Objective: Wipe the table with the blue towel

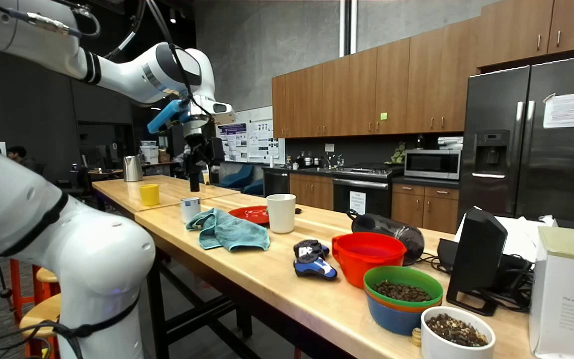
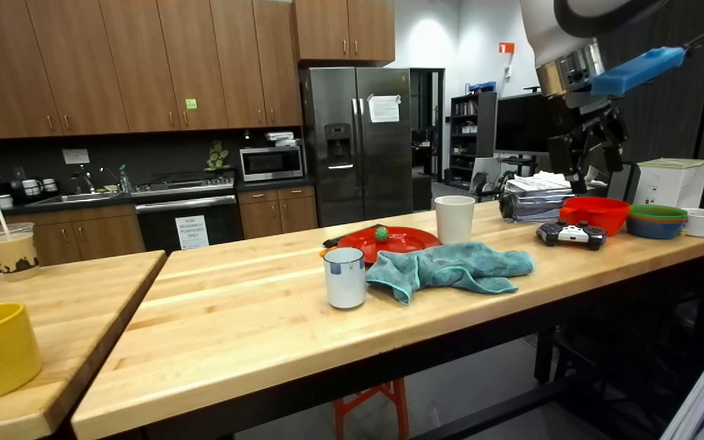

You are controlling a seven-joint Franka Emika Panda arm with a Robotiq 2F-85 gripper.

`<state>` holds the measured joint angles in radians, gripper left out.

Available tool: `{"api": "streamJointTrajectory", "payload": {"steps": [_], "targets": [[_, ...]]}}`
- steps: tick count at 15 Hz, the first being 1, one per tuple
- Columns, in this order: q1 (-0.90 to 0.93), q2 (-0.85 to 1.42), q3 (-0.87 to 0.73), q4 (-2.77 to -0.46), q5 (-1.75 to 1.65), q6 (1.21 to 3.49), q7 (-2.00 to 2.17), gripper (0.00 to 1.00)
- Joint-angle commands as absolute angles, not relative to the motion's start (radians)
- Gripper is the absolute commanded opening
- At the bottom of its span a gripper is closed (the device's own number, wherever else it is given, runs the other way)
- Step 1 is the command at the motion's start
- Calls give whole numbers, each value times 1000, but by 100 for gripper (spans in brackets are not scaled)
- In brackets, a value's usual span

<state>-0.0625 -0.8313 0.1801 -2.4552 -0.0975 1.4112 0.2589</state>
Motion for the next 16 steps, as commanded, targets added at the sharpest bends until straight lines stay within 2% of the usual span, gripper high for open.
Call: {"api": "streamJointTrajectory", "payload": {"steps": [1,16], "targets": [[-41,-827,166,-2453,-105,1408,271,100],[-23,-853,180,-2410,-102,1417,280,100]]}}
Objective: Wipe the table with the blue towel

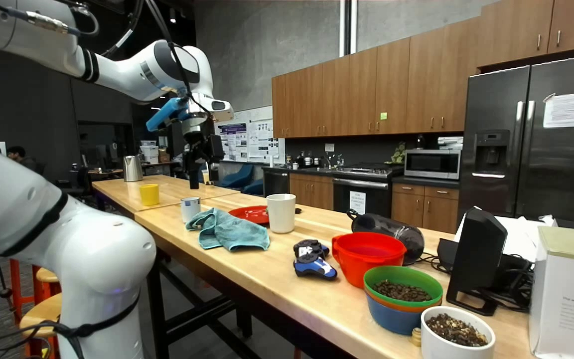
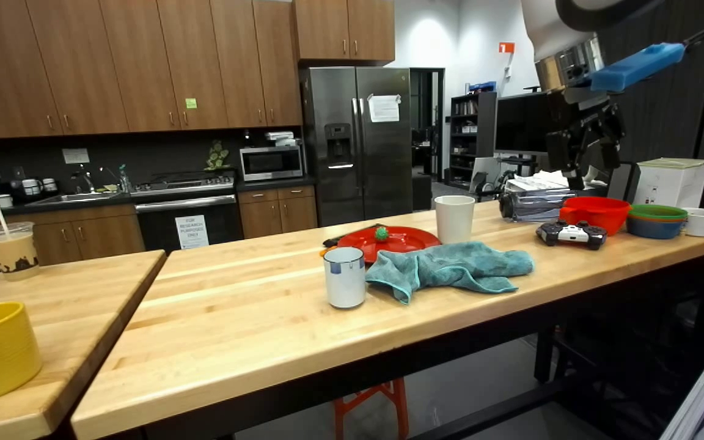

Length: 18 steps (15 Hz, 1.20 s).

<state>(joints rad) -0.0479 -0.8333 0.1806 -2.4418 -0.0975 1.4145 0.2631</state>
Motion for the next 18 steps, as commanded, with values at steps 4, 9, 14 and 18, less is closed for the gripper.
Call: {"api": "streamJointTrajectory", "payload": {"steps": [4,9,14,18], "targets": [[1,-871,205,-2383,-94,1460,300,100],[41,-898,251,-2407,-63,1570,325,100],[107,-896,316,-2468,-4,1726,337,100],[160,-877,366,-2511,43,1824,330,100]]}}
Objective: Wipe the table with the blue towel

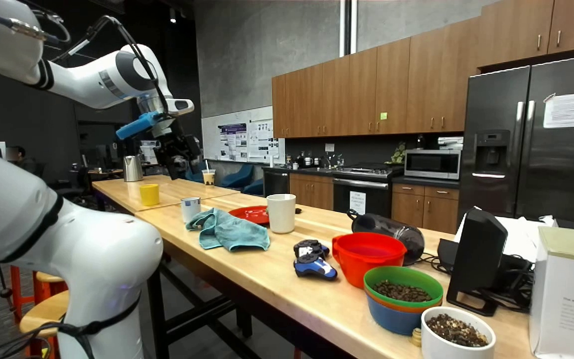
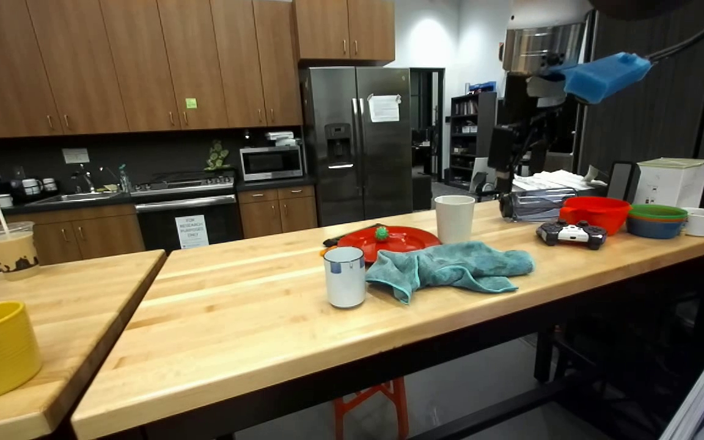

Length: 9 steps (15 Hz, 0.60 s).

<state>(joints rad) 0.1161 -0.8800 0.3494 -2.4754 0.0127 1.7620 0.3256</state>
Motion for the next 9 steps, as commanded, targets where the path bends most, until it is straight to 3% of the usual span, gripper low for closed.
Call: {"api": "streamJointTrajectory", "payload": {"steps": [1,9], "targets": [[175,-874,380,-2526,55,1846,330,100],[327,-791,489,-2623,139,2021,312,100]]}}
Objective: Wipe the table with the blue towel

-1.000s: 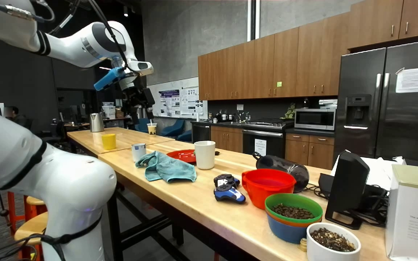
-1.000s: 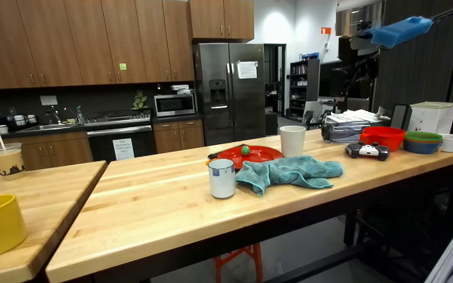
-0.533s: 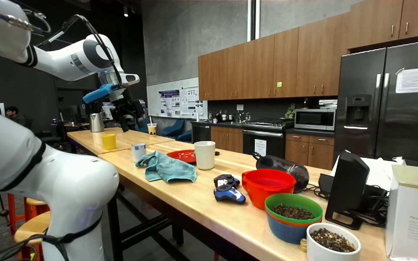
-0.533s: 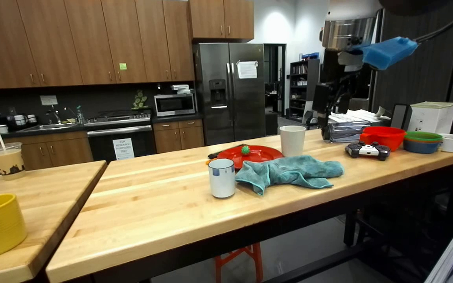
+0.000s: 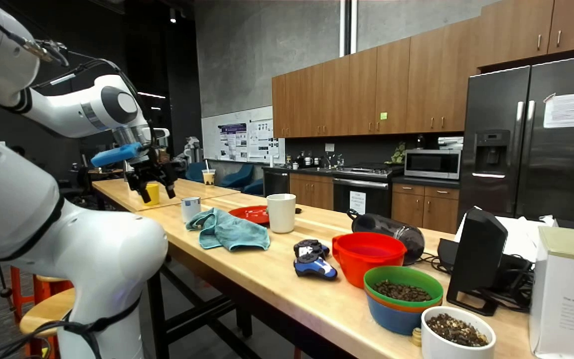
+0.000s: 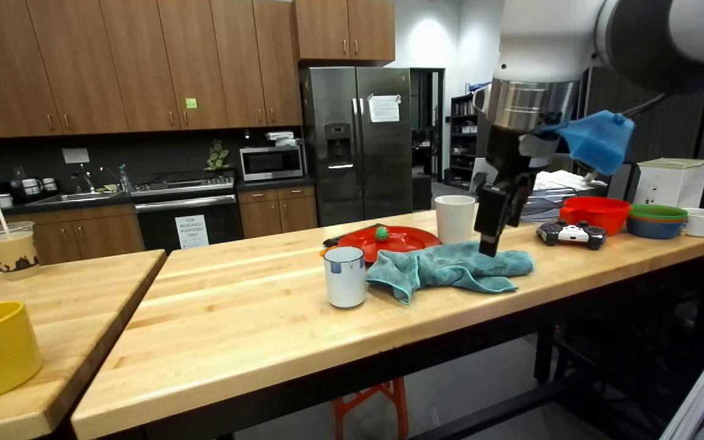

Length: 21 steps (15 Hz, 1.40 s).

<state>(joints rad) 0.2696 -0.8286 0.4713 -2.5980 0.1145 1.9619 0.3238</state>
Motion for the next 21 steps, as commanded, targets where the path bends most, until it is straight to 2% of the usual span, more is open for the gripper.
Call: {"api": "streamJointTrajectory", "payload": {"steps": [1,6,10,21], "targets": [[346,-780,506,-2635,138,2049,313,100],[402,-712,535,-2650,120,2134,303,100],[415,-667,486,-2630,106,2055,233,100],[382,-634,491,-2641,89,2105,276,100]]}}
